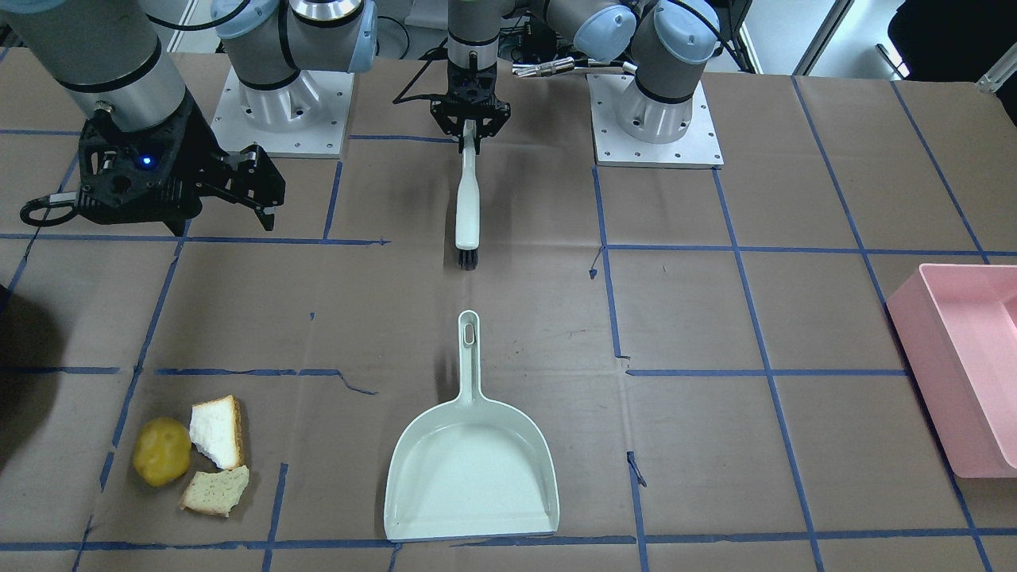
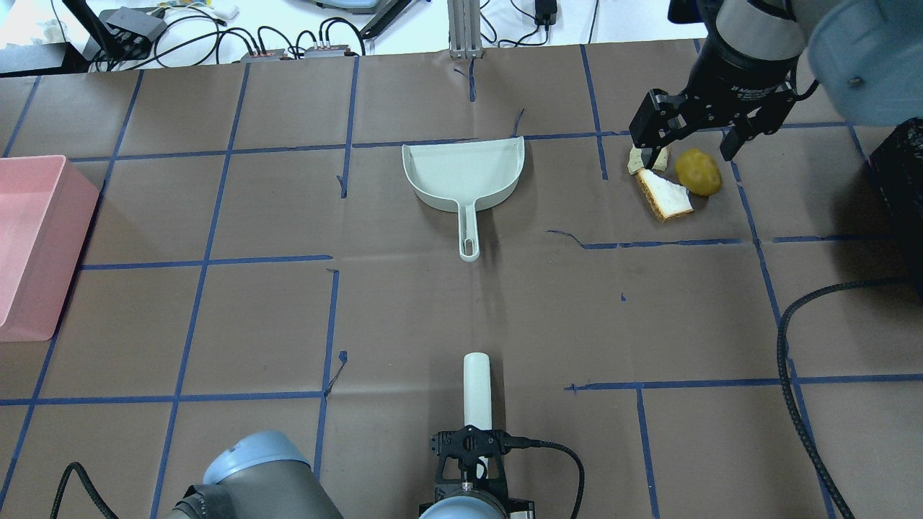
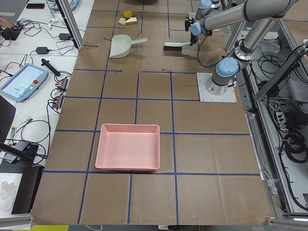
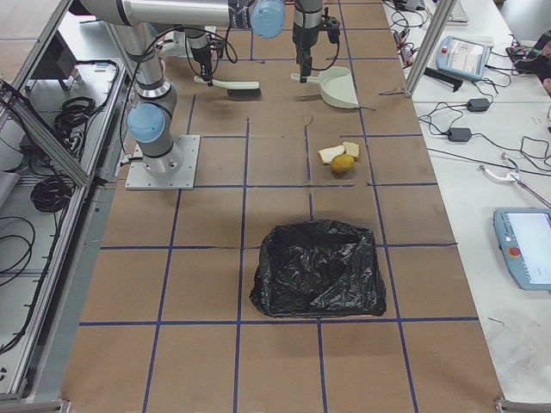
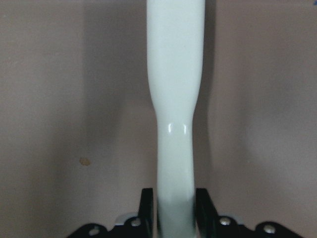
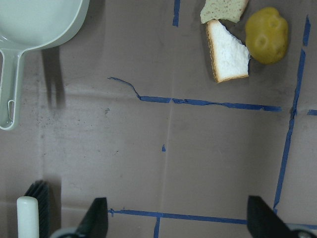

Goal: Sweep and dump trash in nearest bin
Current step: 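Lower the left gripper and close it on the white brush handle, then lift the brush with the left gripper and carry it farther away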

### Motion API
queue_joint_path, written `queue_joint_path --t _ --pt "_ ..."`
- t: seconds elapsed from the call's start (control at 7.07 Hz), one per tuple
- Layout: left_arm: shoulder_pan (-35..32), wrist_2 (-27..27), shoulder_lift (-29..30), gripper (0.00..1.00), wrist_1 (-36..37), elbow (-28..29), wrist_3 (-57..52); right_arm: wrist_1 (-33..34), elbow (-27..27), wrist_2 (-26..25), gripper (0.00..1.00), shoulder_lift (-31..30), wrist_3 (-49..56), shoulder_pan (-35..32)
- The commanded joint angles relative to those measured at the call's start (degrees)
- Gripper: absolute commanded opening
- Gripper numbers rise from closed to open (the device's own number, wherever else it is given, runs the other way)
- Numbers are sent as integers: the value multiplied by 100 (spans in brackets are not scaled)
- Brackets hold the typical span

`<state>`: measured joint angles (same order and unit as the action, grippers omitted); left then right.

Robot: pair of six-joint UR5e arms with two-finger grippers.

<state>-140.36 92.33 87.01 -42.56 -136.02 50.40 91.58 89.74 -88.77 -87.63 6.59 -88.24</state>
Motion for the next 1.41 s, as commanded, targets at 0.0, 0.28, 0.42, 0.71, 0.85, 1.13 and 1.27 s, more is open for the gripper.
queue_joint_path --t 0.0,0.28,0.42,0.71,0.85,1.13,1.27 --pt "0 39 -113 15 -94 41 -4 0 0 0 100 0 0 0" --pt "122 74 -569 0 -611 355 -83 0 0 0 100 0 0 0" --pt "245 283 -667 0 -657 566 -196 0 -9 0 100 0 0 0" --pt "813 602 -1052 0 -963 630 -1441 -9 -70 -18 100 -17 0 -9" --pt "1287 619 -1281 0 -1652 769 -1637 -18 -70 0 100 -9 0 -17" --pt "2341 655 -1231 0 -2990 1784 -2441 -18 -62 70 100 26 0 -44" --pt "3051 646 -1152 0 -3630 2268 -3100 -18 -61 79 100 44 9 -53"
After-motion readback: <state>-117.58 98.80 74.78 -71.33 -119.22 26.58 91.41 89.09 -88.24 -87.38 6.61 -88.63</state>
